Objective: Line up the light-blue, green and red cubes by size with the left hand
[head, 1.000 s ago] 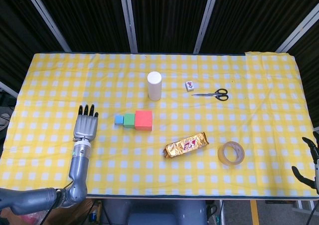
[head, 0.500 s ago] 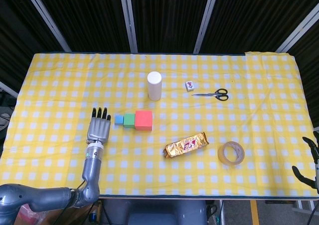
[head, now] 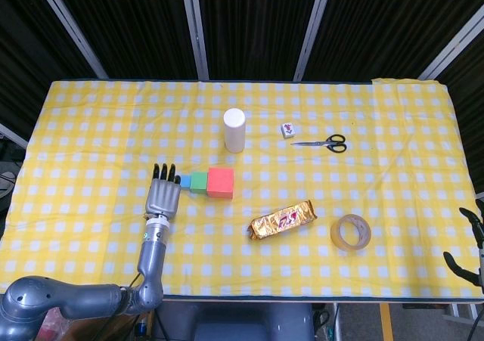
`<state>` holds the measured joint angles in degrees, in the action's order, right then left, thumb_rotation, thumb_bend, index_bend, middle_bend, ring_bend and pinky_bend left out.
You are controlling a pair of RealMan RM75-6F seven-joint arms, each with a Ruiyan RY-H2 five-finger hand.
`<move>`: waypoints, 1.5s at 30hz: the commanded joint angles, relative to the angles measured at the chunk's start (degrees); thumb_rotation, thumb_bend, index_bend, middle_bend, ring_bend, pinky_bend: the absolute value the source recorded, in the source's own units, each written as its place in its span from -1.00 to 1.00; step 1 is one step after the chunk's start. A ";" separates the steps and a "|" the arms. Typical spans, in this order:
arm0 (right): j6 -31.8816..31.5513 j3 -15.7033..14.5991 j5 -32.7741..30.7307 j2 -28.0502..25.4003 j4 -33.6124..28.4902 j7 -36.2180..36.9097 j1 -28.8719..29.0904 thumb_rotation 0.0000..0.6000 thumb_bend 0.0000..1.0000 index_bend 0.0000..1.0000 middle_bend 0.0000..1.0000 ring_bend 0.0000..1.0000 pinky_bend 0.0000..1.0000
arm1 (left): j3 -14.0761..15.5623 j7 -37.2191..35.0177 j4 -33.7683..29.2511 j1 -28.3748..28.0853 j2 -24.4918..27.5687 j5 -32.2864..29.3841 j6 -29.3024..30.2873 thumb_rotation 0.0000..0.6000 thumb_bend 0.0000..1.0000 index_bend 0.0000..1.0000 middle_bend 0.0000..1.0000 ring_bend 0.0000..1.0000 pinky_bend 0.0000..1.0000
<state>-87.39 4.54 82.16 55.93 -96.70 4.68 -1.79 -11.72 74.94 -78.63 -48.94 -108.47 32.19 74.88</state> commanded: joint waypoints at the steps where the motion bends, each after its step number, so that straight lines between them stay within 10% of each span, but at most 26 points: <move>1: -0.07 0.00 -0.02 -0.10 0.00 0.24 -0.07 1.00 -0.36 -0.68 -1.00 -0.96 -1.00 | 0.08 0.37 0.16 -0.25 -0.38 0.08 0.24 1.00 -0.53 -0.65 -1.00 -1.00 -1.00; 21: -0.38 -0.21 0.30 -0.44 0.03 1.18 -0.36 1.00 -0.37 -0.68 -1.00 -0.96 -1.00 | 2.88 -2.39 -8.26 3.65 7.86 4.26 5.07 1.00 -0.53 -0.65 -1.00 -1.00 -1.00; 34: -1.00 -0.47 0.58 -0.26 -0.64 -0.20 -0.71 1.00 -0.37 -0.68 -1.00 -0.96 -1.00 | 13.96 -38.17 -5.71 18.37 18.30 29.26 9.80 1.00 -0.53 -0.76 -1.00 -1.00 -1.00; 45: -1.56 -0.49 0.83 0.11 -1.31 -2.48 -0.78 1.00 -0.37 -0.68 -1.00 -0.96 -1.00 | 16.41 -50.62 -0.21 26.71 20.08 37.61 14.87 1.00 -0.53 -0.83 -1.00 -1.00 -1.00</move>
<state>-88.89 4.06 82.94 56.04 -97.94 2.28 -2.54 4.43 25.45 -79.19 -23.20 -88.93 69.14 89.16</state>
